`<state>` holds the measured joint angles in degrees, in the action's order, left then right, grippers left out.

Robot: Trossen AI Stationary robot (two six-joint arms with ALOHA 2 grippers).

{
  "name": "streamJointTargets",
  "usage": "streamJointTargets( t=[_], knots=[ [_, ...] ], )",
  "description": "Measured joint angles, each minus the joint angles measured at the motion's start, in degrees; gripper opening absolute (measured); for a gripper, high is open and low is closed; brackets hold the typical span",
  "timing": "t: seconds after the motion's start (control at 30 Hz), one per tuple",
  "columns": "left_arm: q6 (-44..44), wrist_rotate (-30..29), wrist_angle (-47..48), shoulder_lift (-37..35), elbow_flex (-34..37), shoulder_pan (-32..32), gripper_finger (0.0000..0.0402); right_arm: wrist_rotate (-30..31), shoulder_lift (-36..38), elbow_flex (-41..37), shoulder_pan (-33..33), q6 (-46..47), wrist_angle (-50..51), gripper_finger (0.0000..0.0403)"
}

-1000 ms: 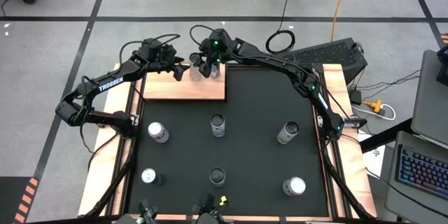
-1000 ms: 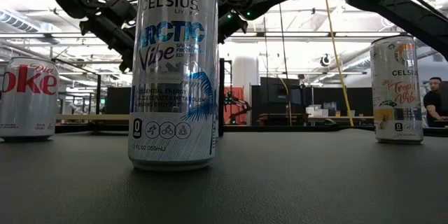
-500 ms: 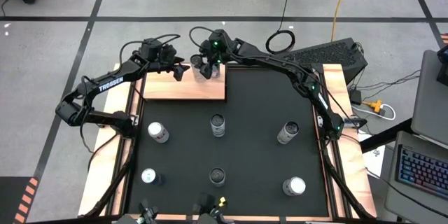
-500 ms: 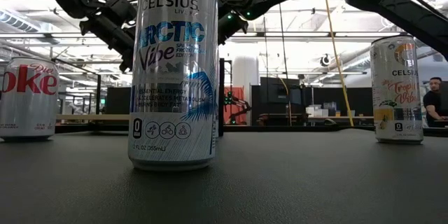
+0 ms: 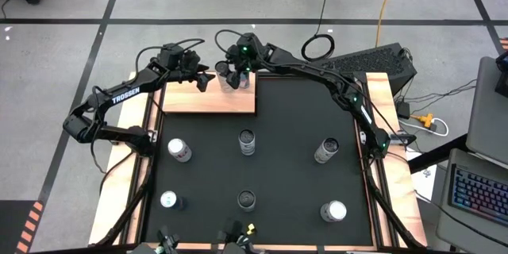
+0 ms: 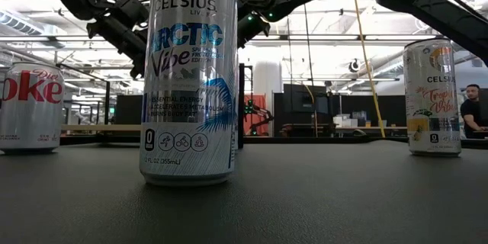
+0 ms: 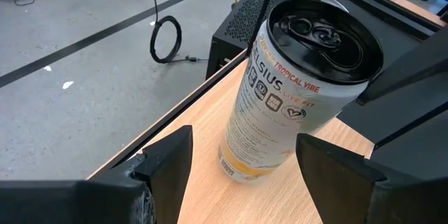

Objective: Place canned beverage on shelf
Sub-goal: Put the top white yellow soda can on the shelf

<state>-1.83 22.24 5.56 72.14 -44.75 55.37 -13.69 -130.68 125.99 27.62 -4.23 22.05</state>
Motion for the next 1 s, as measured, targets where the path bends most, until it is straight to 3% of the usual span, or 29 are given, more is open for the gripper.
streamJointTargets(
  t=[0.67,1.0],
  knots=[
    [-0.1,0.0,0.1,0.0,0.0,0.0,0.0261,-0.5,-1.9,0.2,-0.3,0.5,-1.7,0.0264],
    [-0.1,0.2,0.1,0.0,0.0,0.0,0.0261,-1.6,-2.0,0.0,-0.4,0.6,-0.4,0.0326]
  ],
)
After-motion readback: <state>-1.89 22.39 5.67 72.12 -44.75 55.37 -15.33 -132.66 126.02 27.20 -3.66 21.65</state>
